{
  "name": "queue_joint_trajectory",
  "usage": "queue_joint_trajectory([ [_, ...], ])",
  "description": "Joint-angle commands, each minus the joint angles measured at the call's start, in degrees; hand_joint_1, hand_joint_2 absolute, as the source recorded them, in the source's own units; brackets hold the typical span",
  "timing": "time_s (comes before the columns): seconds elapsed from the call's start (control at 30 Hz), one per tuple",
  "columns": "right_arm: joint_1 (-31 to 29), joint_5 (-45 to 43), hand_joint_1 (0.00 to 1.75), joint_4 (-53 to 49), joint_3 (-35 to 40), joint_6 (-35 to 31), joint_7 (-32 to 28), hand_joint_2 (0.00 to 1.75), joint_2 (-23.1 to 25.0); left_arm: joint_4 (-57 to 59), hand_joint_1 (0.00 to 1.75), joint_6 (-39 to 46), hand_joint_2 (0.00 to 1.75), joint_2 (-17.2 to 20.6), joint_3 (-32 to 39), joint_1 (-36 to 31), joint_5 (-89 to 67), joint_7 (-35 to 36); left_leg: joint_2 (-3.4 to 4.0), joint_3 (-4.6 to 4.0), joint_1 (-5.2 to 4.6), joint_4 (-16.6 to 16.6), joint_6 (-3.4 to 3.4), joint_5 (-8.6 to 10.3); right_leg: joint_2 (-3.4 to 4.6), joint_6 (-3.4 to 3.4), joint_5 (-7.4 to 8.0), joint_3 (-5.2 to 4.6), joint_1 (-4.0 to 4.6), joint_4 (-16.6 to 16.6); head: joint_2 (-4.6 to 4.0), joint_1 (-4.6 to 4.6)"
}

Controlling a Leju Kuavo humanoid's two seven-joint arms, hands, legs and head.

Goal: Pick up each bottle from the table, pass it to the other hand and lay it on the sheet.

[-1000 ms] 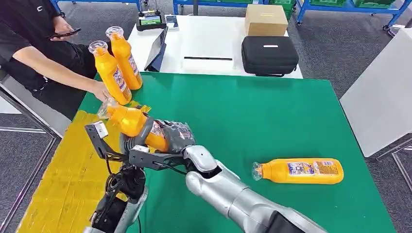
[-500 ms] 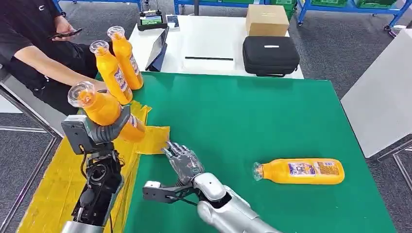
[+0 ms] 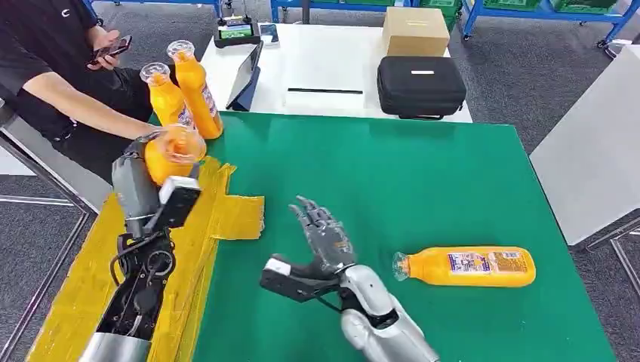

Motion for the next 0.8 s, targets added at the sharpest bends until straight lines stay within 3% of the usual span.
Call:
queue_joint_trajectory([
  [0.03,7.6,-0.3,0.00,-17.6,-13.7,-0.1,-2.2,0.00,-10.3,32.6,1.75,-4.2,1.75,4.9,-11.3,-9.6,-25.7,15.7,-0.47,0.27,-0.09,-0.2,-0.08,0.07,-0.54,0.02,-0.11,0.39,-0.07,-0.1,0.00,0.00],
  [0.27,9.6,-0.7,0.00,-19.3,-15.8,-3.2,-2.9,0.00,-12.2,46.2,1.75,-11.2,1.75,4.1,-17.9,-12.0,-26.1,15.9,-0.25,0.35,-0.08,-0.1,-0.13,-0.08,-0.37,0.06,-0.14,0.40,-0.11,-0.1,0.00,0.00],
  [0.8,9.4,-1.9,0.00,-20.8,-17.1,-5.1,-3.5,0.00,-13.1,47.7,1.75,-13.2,1.75,4.4,-18.3,-11.9,-24.9,14.5,0.07,0.34,-0.06,-0.1,0.01,0.08,-0.04,0.11,0.13,0.39,-0.11,-0.1,0.00,0.00],
])
